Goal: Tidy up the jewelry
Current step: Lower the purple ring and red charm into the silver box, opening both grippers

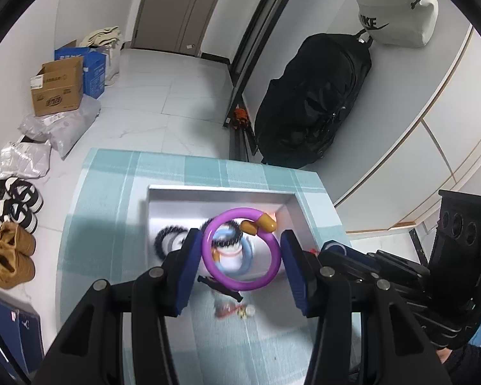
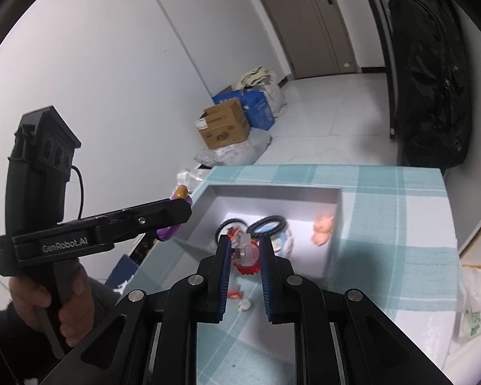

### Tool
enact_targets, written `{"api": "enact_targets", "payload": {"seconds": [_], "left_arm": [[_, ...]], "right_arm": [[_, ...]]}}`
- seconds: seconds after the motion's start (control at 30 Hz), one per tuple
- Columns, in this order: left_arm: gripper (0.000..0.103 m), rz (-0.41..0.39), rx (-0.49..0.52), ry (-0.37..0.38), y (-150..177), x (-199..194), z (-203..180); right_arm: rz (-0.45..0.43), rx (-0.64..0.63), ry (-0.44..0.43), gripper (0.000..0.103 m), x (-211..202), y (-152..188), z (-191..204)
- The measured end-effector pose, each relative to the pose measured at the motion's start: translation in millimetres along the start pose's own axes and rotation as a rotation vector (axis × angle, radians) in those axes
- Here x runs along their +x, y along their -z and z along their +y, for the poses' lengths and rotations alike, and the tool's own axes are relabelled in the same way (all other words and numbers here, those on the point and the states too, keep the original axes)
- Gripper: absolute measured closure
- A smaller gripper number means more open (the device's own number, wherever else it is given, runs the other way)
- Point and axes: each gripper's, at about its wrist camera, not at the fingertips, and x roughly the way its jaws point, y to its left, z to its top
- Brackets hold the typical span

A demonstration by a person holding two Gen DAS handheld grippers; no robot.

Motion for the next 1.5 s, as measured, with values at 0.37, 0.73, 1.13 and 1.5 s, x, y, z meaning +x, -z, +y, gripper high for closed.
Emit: {"api": "enact_targets", "payload": {"seconds": [0.37, 0.73, 1.13, 1.5], "left_arm": [[0.059, 0.088, 0.013, 0.028, -15, 38, 6], [0.059, 0.134, 0.006, 0.043, -18, 51, 10], [0.044, 0.157, -0.003, 0.051, -16, 58, 14], [0.034, 0.098, -0.033, 0.050, -9, 28, 18]], "right_arm": [[0.005, 0.013, -0.009, 0.087, 27, -33, -19], [0.059, 0.011, -0.025, 0.087, 57, -39, -32], [0.084, 0.021, -0.001, 0.084, 62, -37, -38], [-0.014, 0.058, 0.026, 0.046, 23, -28, -35]]}}
